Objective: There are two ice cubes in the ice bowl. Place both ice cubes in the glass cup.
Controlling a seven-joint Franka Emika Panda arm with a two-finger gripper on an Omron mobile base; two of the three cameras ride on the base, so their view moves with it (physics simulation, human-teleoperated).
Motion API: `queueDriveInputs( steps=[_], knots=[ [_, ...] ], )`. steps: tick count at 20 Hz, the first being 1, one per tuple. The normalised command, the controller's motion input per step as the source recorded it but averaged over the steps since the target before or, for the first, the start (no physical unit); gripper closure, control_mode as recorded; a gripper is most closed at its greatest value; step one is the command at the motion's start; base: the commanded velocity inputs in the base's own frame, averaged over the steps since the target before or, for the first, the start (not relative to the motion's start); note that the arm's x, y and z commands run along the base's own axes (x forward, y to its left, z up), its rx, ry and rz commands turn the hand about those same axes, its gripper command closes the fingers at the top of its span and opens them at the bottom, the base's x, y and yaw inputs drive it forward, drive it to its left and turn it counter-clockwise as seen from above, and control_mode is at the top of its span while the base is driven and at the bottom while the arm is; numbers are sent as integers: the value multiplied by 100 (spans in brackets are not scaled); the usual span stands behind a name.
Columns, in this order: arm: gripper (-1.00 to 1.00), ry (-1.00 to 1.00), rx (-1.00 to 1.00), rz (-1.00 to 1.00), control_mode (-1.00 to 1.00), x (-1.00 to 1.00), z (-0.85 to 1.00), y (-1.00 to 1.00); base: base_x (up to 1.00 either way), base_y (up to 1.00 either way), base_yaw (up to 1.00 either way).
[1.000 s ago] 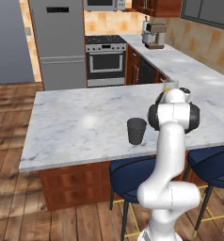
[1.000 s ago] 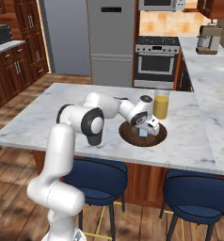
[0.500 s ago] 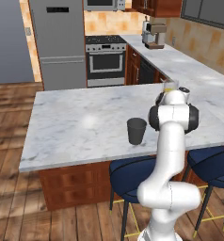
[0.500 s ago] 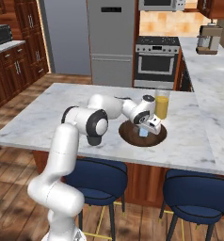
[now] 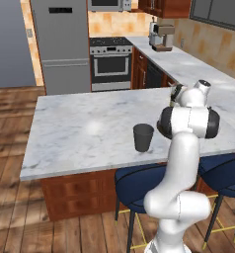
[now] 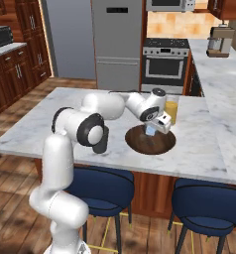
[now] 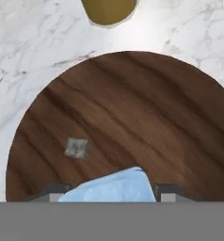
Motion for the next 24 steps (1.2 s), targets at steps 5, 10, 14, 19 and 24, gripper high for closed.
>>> queueDriveInputs(
  steps=[5,10,14,19,24],
  knots=[
    [100,-10,0,0,-100,-67,96,90,0,0,0],
    [100,-1,0,0,-100,-57,86,100,0,0,0],
    [100,1,0,0,-100,-32,65,100,0,0,0],
    [100,7,-1,0,-100,-16,10,96,0,0,0],
    [100,14,-9,1,-100,0,-18,51,0,0,0]
  ],
)
